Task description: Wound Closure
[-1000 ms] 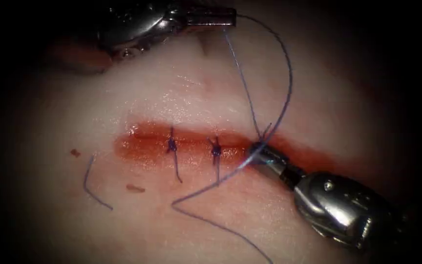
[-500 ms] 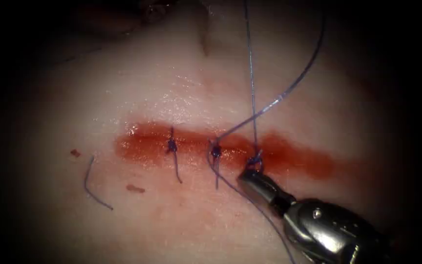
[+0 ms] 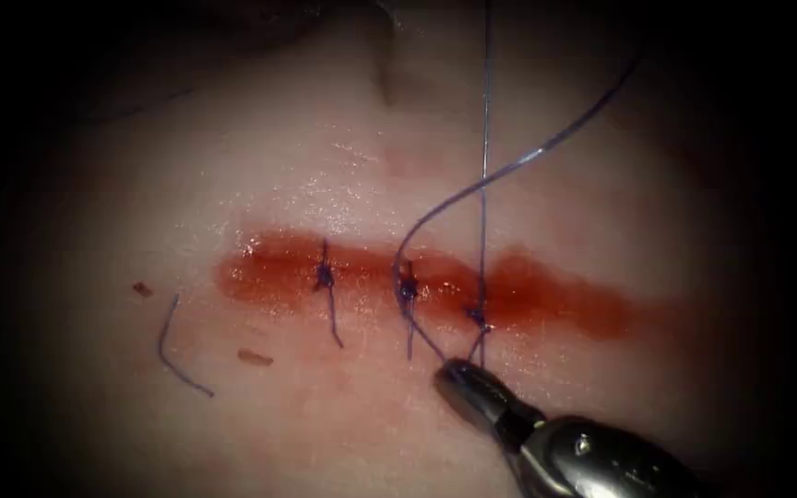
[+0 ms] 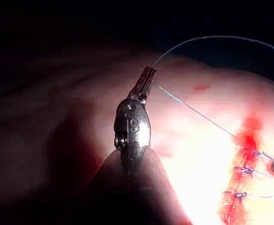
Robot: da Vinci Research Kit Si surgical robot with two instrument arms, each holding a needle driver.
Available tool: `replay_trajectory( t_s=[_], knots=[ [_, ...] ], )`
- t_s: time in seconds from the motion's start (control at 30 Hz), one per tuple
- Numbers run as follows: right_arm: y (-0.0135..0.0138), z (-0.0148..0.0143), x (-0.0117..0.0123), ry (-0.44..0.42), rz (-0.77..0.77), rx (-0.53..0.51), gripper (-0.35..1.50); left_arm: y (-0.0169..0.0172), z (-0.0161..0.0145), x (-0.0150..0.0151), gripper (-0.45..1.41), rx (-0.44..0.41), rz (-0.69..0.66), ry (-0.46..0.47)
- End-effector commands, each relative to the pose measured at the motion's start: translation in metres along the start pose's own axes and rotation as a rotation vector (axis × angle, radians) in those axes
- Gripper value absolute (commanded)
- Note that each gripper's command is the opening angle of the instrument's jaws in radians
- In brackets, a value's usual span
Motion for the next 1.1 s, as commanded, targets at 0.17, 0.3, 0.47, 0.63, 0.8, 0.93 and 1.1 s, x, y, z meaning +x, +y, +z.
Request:
replay_trajectory(
  t_s=[0.17,0.3,0.47,0.63,0.8,0.93,1.1],
  knots=[
    [-0.0007,0.0003,-0.0010,-0.023,-0.130,0.057,-0.35,-0.0006,0.0004,-0.0007,-0.45,0.009,0.001,-0.014],
    [-0.0011,0.0004,-0.0011,-0.034,-0.185,0.081,-0.35,-0.0011,0.0004,-0.0006,-0.45,0.020,0.014,-0.027],
    [-0.0020,0.0005,-0.0010,-0.052,-0.222,0.088,-0.35,-0.0018,0.0005,-0.0009,-0.45,0.036,0.020,-0.042],
    [-0.0024,0.0004,-0.0010,-0.066,-0.224,0.101,-0.35,-0.0023,0.0009,-0.0012,-0.45,0.048,0.024,-0.048],
    [-0.0025,0.0003,-0.0012,-0.085,-0.230,0.115,-0.35,-0.0028,0.0013,-0.0013,-0.45,0.057,0.033,-0.051],
    [-0.0027,0.0004,-0.0016,-0.095,-0.238,0.128,-0.35,-0.0029,0.0013,-0.0014,-0.45,0.061,0.041,-0.053],
    [-0.0028,0.0003,-0.0018,-0.110,-0.242,0.135,-0.35,-0.0031,0.0013,-0.0016,-0.45,0.065,0.044,-0.055]
  ],
)
